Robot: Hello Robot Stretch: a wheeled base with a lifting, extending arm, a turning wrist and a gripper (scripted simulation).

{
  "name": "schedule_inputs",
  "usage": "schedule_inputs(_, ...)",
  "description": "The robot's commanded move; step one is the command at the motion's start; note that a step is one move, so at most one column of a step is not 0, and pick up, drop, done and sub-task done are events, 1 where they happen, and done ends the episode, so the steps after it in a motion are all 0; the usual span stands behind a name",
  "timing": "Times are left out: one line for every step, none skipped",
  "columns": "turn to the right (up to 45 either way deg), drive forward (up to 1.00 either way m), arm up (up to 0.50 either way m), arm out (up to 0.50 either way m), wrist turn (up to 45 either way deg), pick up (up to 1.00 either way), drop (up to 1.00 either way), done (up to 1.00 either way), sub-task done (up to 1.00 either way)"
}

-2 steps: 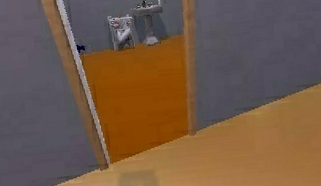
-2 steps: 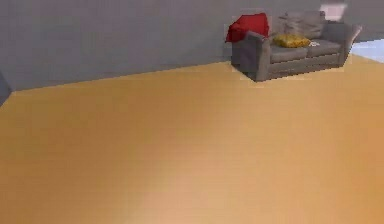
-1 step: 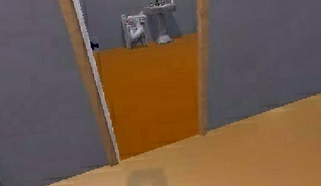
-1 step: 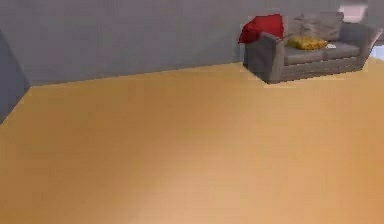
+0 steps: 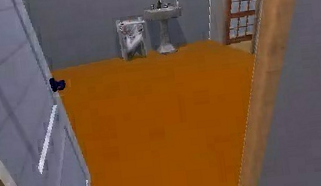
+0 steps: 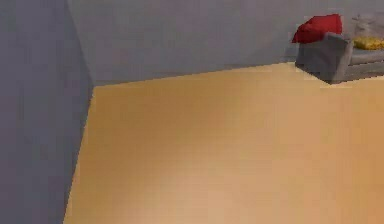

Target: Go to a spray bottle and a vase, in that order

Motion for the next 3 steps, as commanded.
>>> schedule_inputs(0.0, 1.0, 0.0, 0.0, 0.0, 0.0, 0.0, 0.0, 0.0)
schedule_inputs(-24.0, 0.0, 0.0, 0.0, 0.0, 0.0, 0.0, 0.0, 0.0)
schedule_inputs(0.0, 0.1, 0.0, 0.0, 0.0, 0.0, 0.0, 0.0, 0.0)
